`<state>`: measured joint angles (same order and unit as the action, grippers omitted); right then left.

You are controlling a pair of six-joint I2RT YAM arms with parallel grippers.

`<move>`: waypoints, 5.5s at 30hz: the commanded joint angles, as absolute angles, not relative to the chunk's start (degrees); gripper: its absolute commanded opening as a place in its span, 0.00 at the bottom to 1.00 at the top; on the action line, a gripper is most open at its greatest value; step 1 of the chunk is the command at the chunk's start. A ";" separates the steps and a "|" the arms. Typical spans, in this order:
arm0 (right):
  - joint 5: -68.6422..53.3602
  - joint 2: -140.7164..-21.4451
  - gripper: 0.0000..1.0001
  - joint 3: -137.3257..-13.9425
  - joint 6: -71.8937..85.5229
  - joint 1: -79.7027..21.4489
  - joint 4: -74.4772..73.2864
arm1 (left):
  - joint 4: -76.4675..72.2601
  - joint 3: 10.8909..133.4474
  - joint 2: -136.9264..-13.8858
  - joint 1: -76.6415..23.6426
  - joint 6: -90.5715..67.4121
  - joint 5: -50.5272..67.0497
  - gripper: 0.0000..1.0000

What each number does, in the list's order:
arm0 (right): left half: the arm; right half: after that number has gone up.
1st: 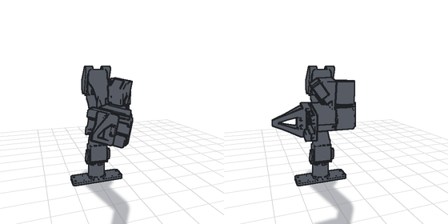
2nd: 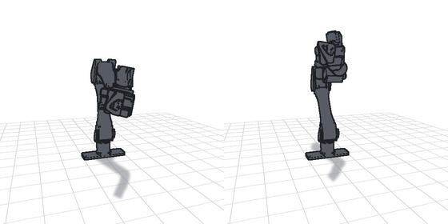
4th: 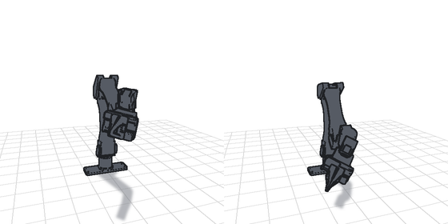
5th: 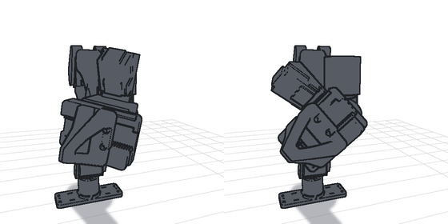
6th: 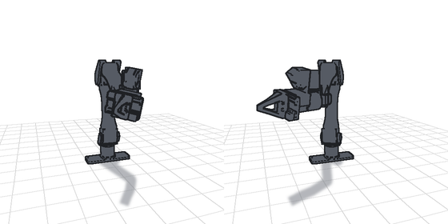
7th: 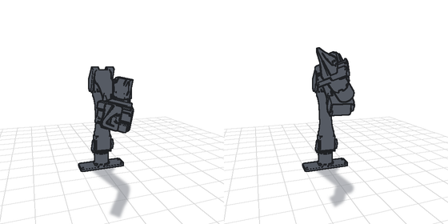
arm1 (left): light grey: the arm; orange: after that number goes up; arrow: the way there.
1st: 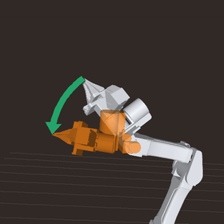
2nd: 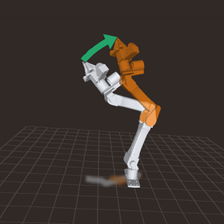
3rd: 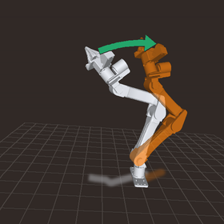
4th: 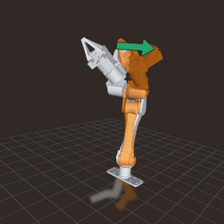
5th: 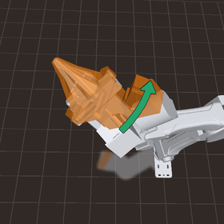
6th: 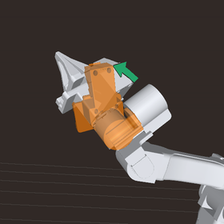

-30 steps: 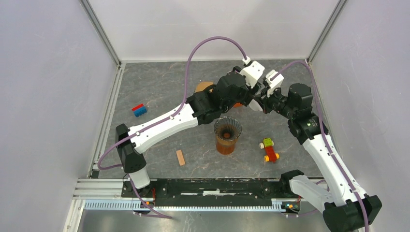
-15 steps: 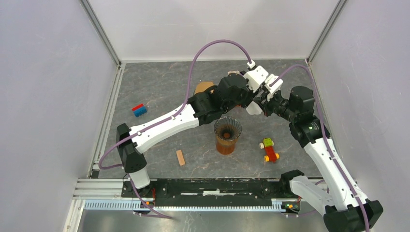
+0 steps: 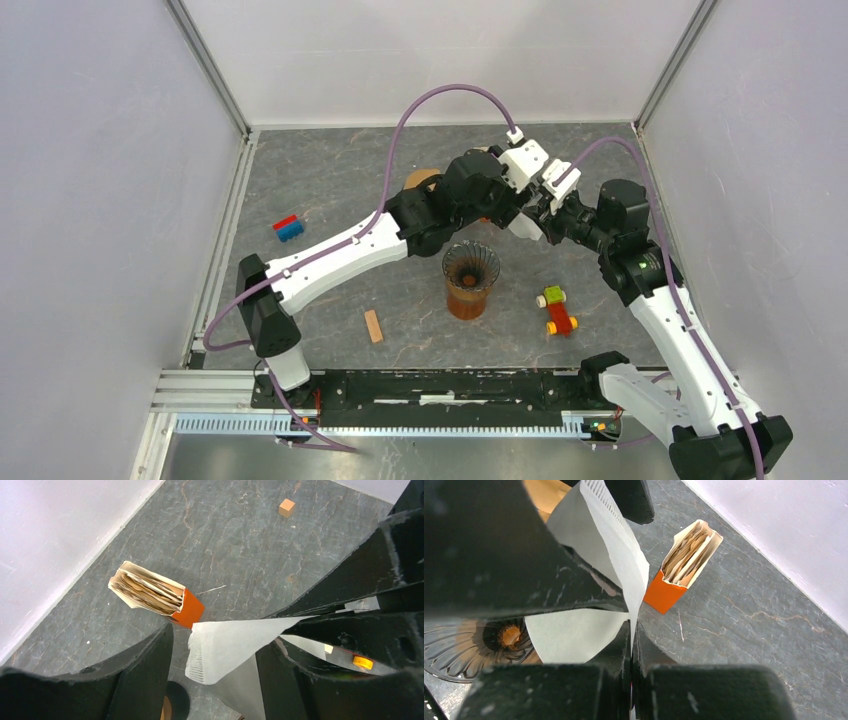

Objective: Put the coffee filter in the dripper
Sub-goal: Pick up the coffee filter from the coffee filter holder.

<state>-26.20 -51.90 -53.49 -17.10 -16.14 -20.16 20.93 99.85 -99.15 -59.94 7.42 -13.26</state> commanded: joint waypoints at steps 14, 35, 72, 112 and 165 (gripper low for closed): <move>-26.39 -51.92 0.00 -54.64 -17.20 -16.41 -19.80 | 19.42 97.93 -94.05 -57.04 10.02 -2.95 0.37; -24.55 -51.70 0.00 -53.48 -15.23 -16.17 -18.13 | 23.96 98.95 -91.97 -56.69 12.91 1.47 0.72; -17.68 -52.78 0.00 -54.57 -12.58 -16.92 -18.48 | 27.54 109.47 -97.11 -56.09 -5.73 0.22 0.75; -16.00 -51.13 0.00 -53.83 -12.40 -16.96 -18.83 | 26.63 108.20 -100.55 -57.43 -0.09 -3.16 0.60; -19.07 -53.24 0.01 -56.00 -6.70 -16.61 -16.54 | 21.20 104.72 -100.16 -61.06 5.68 -20.13 0.02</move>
<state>-18.20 -53.10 -53.49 -7.81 -16.75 -19.57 23.77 105.25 -102.72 -61.41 8.62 -19.27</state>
